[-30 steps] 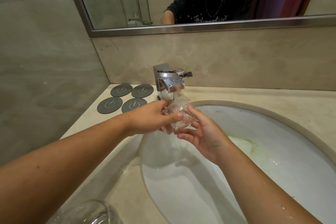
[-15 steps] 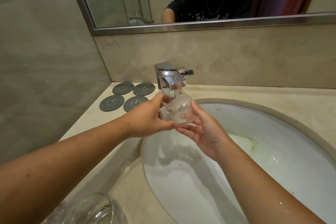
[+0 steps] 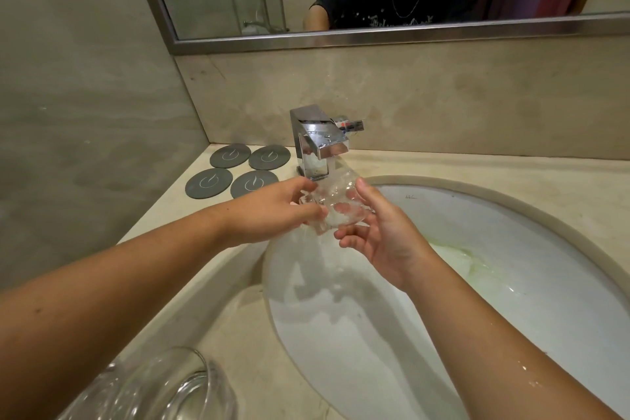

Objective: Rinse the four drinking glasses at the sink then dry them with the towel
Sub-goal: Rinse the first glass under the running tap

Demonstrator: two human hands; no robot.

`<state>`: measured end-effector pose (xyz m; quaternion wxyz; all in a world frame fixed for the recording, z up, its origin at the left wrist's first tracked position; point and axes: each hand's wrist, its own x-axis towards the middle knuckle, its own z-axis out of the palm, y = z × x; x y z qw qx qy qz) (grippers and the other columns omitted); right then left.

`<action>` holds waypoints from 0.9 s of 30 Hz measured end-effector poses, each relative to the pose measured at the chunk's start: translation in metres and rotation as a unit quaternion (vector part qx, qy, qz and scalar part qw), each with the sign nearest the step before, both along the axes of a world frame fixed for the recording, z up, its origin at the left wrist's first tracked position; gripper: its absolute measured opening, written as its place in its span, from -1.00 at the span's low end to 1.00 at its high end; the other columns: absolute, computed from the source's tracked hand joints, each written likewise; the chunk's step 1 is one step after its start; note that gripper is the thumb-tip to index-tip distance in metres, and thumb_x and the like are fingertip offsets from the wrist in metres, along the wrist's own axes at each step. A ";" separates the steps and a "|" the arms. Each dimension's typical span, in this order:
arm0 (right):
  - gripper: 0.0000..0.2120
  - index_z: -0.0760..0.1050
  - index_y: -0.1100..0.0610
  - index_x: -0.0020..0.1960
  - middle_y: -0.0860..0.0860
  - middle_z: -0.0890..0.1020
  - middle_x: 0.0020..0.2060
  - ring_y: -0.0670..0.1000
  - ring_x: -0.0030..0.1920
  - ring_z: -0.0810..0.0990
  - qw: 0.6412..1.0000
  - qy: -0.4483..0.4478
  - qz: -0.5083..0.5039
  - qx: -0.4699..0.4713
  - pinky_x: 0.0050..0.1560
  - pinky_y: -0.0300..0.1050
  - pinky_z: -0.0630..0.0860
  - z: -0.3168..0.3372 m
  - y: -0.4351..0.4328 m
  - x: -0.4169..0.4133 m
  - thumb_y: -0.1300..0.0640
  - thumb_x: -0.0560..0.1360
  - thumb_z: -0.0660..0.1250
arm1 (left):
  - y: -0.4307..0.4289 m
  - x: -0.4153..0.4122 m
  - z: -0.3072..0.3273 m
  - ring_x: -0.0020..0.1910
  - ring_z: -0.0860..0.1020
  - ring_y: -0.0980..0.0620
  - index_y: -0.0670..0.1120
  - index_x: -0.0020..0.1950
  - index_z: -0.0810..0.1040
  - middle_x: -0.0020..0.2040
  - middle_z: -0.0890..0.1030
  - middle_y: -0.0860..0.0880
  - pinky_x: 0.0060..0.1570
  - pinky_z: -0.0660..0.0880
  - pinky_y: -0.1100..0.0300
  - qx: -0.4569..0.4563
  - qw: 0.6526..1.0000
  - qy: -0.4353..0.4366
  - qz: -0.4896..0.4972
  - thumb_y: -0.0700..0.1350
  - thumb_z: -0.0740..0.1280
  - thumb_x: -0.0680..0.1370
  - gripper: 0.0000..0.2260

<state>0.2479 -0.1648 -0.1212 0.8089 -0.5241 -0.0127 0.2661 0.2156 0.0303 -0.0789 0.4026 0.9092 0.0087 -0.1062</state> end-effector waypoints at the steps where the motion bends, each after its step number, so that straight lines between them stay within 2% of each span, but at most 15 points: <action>1: -0.64 0.59 0.15 0.18 0.16 0.66 0.09 0.10 -0.32 0.59 1.000 -0.003 -0.008 -0.005 -0.28 -0.08 0.59 0.000 0.000 0.000 -0.13 0.61 0.38 | 0.001 -0.001 0.001 0.13 0.67 0.09 0.11 0.43 0.43 0.26 0.64 0.07 0.29 0.56 0.01 0.051 0.999 -0.014 -0.013 0.30 0.41 0.49 -0.43; 3: -0.60 0.56 0.18 0.21 0.18 0.65 0.09 0.10 -0.35 0.59 1.000 -0.004 -0.019 -0.012 -0.31 -0.09 0.59 0.000 0.001 0.000 -0.14 0.61 0.38 | -0.002 -0.004 0.001 0.22 0.58 0.17 0.10 0.53 0.33 0.41 0.51 0.10 0.28 0.51 0.23 0.129 0.989 -0.058 -0.036 0.36 0.45 0.42 -0.24; 5: -0.53 0.52 0.21 0.27 0.20 0.64 0.10 0.09 -0.37 0.60 1.000 0.000 -0.024 -0.012 -0.33 -0.10 0.61 0.000 0.002 0.000 -0.17 0.60 0.37 | -0.005 -0.006 0.002 0.25 0.50 0.17 0.02 0.55 0.31 0.44 0.45 0.10 0.16 0.43 0.44 0.169 0.980 -0.097 -0.050 0.21 0.52 0.48 -0.26; 7: -0.48 0.51 0.22 0.28 0.21 0.64 0.10 0.07 -0.37 0.61 1.000 0.009 -0.023 -0.004 -0.32 -0.10 0.64 0.000 0.004 -0.001 -0.20 0.60 0.36 | -0.006 -0.007 0.001 0.18 0.57 0.11 0.01 0.54 0.29 0.39 0.48 0.08 0.14 0.51 0.33 0.186 0.976 -0.099 -0.047 0.18 0.54 0.48 -0.26; 10: -0.49 0.55 0.21 0.23 0.19 0.65 0.05 0.06 -0.36 0.62 1.000 0.019 -0.015 0.016 -0.27 -0.10 0.67 0.002 0.006 -0.004 -0.23 0.59 0.36 | -0.007 -0.008 0.002 0.03 0.64 0.08 0.03 0.49 0.28 0.17 0.62 0.07 0.11 0.58 0.11 0.203 0.975 -0.087 -0.022 0.19 0.52 0.49 -0.30; 14: -0.52 0.55 0.18 0.23 0.18 0.68 -0.03 0.07 -0.26 0.66 0.999 0.034 -0.006 0.035 -0.16 -0.06 0.70 0.001 0.005 -0.005 -0.22 0.60 0.34 | -0.002 -0.004 0.000 -0.03 0.70 0.12 0.08 0.33 0.34 0.00 0.73 0.09 0.10 0.62 0.00 0.136 0.990 -0.045 0.007 0.24 0.53 0.43 -0.40; 17: -0.49 0.54 0.18 0.31 0.22 0.64 0.05 0.09 -0.20 0.67 0.998 0.046 0.010 0.035 -0.11 -0.03 0.71 -0.001 0.005 -0.004 -0.22 0.60 0.37 | 0.002 -0.002 0.000 0.01 0.70 0.13 0.08 0.31 0.43 0.01 0.75 0.08 0.22 0.60 -0.04 0.054 0.998 0.000 0.037 0.28 0.51 0.34 -0.37; 21: -0.55 0.60 0.16 0.32 0.18 0.63 0.13 0.09 -0.17 0.67 0.998 0.042 0.025 0.033 -0.17 -0.06 0.68 -0.003 0.003 -0.002 -0.14 0.61 0.38 | -0.001 -0.002 0.005 -0.06 0.65 0.04 -0.07 0.20 0.55 -0.04 0.74 -0.08 0.32 0.57 -0.11 -0.090 0.993 0.054 0.053 0.02 0.51 0.43 -0.60; 25: -0.69 0.63 0.12 0.20 0.12 0.68 0.09 0.09 -0.22 0.65 0.999 0.026 0.029 0.031 -0.13 -0.04 0.63 -0.003 0.003 -0.001 -0.09 0.63 0.36 | -0.003 -0.001 0.004 -0.10 0.64 0.06 -0.08 0.13 0.59 -0.13 0.71 -0.04 0.33 0.57 -0.11 -0.109 0.989 0.080 0.052 -0.08 0.46 0.56 -0.82; 27: -0.69 0.61 0.13 0.19 0.14 0.68 0.09 0.09 -0.25 0.65 0.999 0.022 0.020 0.025 -0.11 -0.04 0.63 -0.003 0.003 -0.001 -0.09 0.62 0.38 | -0.004 -0.002 0.006 -0.03 0.65 0.06 -0.05 0.17 0.59 -0.05 0.72 -0.05 0.32 0.56 -0.09 -0.075 0.994 0.069 0.045 -0.07 0.41 0.62 -0.85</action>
